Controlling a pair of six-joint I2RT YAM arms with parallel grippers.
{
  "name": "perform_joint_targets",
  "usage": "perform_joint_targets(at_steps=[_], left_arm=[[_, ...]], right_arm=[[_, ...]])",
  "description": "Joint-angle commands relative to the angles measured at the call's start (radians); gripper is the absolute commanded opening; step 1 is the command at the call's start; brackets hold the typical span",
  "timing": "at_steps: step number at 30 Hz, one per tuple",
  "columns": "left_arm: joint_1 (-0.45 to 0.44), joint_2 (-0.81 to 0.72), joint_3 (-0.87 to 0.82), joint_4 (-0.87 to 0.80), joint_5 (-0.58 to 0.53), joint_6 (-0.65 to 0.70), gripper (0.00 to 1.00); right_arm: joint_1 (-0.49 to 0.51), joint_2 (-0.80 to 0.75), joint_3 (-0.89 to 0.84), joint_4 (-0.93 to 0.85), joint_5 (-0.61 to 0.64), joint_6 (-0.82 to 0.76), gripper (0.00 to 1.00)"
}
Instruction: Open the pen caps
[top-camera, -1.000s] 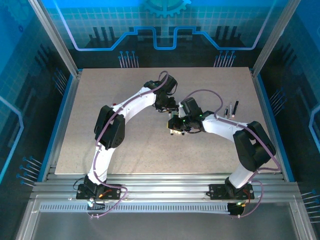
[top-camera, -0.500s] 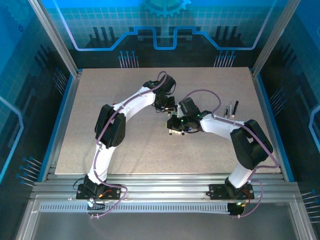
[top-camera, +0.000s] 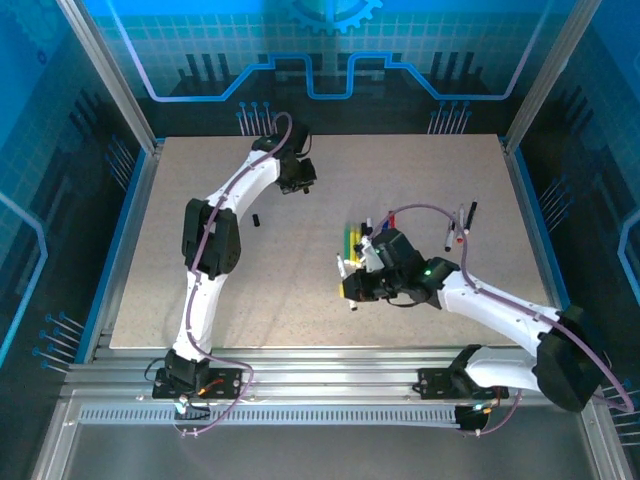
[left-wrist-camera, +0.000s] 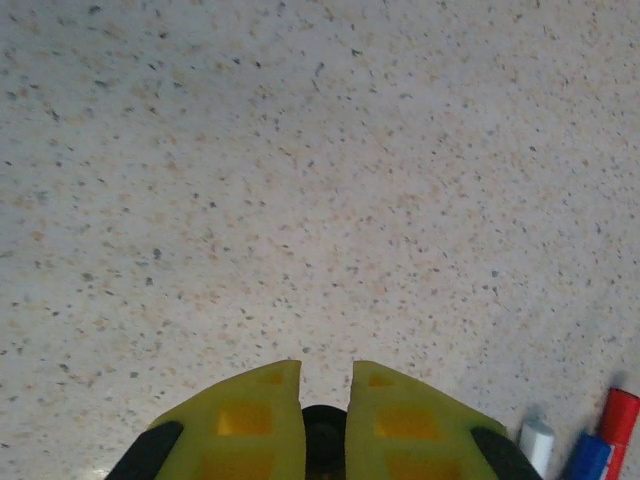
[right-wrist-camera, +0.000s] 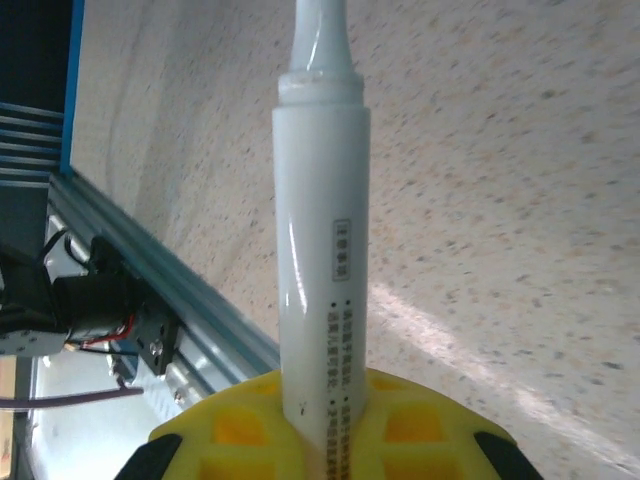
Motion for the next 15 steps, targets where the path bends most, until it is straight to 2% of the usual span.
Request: perform_joint_targets(at_steps=[1, 7, 15], left_arm=[[-0.033, -0.014, -0.028, -0.034, -0.045, 0.029, 0.0], [-0.029, -0.021, -0.068, -0.118, -0.172, 0.094, 0.0], [-0.003, -0.046, -0.2, -0.119, -0.254, 0.129, 0.0]], right_arm=[[-0.075, -0.007, 0.016, -0.142, 0.143, -0.056, 0.0], [-0.267, 0.097, 0.136, -0.255, 0.385, -0.144, 0.0], [-0.456, 0.345, 0.277, -0.206, 0.506, -0.276, 0.0]])
